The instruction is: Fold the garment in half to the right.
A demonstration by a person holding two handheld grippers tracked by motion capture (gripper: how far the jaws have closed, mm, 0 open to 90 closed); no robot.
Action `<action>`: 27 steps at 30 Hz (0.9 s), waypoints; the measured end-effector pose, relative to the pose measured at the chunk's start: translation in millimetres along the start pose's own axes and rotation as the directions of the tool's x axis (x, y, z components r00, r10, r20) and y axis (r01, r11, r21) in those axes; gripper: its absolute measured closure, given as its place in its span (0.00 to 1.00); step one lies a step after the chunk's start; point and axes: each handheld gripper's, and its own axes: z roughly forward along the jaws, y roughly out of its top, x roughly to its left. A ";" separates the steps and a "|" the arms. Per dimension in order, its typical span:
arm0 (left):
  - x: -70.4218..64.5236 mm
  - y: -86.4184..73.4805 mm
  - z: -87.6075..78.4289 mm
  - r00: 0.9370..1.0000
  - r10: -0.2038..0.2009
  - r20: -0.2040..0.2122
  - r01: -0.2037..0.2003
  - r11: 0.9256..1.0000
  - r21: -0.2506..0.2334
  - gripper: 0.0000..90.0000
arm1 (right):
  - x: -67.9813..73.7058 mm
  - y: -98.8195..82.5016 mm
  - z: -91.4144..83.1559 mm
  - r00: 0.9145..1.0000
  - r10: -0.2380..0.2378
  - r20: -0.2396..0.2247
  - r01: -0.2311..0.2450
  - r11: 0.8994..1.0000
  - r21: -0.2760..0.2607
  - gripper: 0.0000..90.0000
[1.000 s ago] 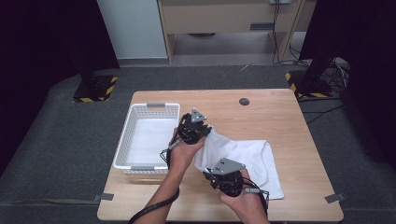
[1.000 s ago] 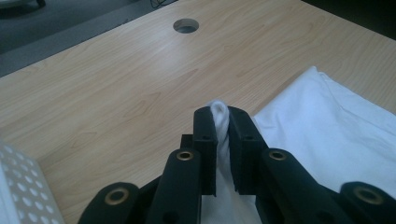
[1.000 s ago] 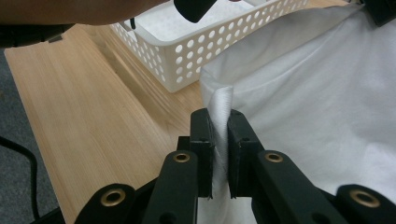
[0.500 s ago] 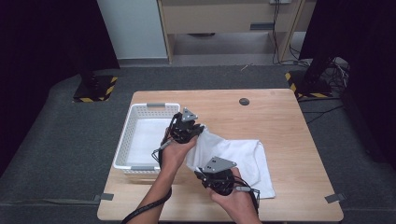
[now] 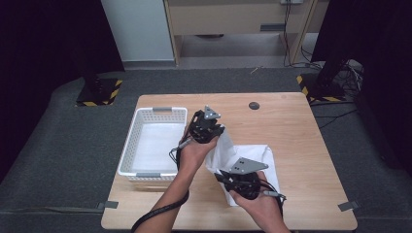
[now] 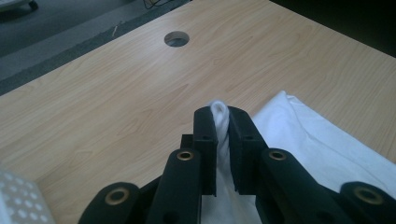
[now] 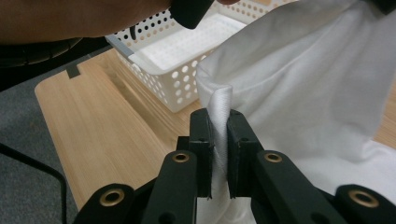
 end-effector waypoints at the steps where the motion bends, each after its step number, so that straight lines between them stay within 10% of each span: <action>1: -2.3 1.5 2.7 1.000 0.005 0.006 -0.005 1.000 0.003 0.93 | -3.4 -1.7 -3.5 1.000 0.009 0.002 -0.009 1.000 -0.001 0.92; 27: -29.0 18.9 41.2 0.991 0.090 0.097 -0.088 0.996 -0.028 0.93 | -46.5 -31.8 -47.7 0.996 0.082 0.025 -0.082 0.997 -0.011 0.92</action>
